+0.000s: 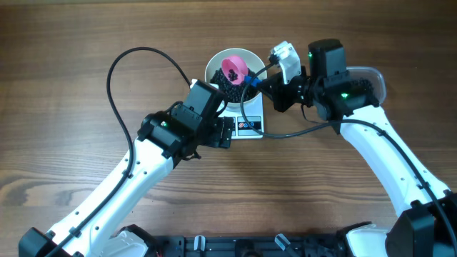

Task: Scoop item into bowl and weigh 150g on scale

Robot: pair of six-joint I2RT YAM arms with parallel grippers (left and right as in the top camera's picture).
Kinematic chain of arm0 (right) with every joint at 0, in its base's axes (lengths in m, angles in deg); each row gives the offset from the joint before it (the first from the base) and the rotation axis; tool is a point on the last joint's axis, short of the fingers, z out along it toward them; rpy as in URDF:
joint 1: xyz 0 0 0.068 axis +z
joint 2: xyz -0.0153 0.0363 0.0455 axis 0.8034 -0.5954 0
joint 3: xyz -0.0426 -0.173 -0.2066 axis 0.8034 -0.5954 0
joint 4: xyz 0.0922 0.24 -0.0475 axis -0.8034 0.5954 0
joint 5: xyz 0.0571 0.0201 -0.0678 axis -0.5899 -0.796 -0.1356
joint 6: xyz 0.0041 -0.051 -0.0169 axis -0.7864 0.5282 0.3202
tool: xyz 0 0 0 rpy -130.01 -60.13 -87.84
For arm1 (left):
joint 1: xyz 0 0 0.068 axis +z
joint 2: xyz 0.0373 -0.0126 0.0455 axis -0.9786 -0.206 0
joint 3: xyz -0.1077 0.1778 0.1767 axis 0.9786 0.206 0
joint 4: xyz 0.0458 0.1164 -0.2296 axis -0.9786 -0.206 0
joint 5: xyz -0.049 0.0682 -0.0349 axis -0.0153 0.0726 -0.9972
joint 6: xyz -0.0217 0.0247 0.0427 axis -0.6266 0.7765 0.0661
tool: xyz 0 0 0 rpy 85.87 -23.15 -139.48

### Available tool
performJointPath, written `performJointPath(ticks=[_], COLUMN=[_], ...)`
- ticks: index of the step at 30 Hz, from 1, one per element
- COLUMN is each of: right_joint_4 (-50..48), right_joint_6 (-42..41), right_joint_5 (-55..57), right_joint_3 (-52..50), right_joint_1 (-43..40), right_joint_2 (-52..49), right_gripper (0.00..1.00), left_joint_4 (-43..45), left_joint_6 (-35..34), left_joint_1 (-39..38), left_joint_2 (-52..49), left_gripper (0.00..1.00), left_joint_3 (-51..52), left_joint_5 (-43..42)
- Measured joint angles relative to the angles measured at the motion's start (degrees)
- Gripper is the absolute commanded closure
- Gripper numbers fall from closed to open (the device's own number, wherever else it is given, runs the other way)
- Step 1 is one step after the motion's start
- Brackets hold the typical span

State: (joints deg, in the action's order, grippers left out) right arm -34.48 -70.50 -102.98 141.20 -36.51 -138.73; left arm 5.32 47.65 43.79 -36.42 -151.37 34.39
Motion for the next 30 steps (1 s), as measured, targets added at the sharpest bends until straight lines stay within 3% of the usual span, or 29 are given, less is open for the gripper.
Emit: performJointPath(ticks=[7,16,30], right_joint_4=[-0.20,-1.31,-1.29], right_joint_6=[-6.16,-7.65,-0.81], right_joint_5=[-0.85,-0.79,5.77], right_joint_3=[0.00,0.00,0.00], right_joint_1=[0.00,0.00,0.00], right_joint_2=[0.00,0.00,0.00], right_gripper=[0.96,0.96,0.96], left_joint_4=[0.00,0.00,0.00], left_joint_6=[0.00,0.00,0.00], left_joint_1=[0.00,0.00,0.00], left_joint_2=[0.00,0.00,0.00], left_gripper=[0.00,0.00,0.00], left_joint_3=[0.00,0.00,0.00], left_joint_5=[0.00,0.00,0.00])
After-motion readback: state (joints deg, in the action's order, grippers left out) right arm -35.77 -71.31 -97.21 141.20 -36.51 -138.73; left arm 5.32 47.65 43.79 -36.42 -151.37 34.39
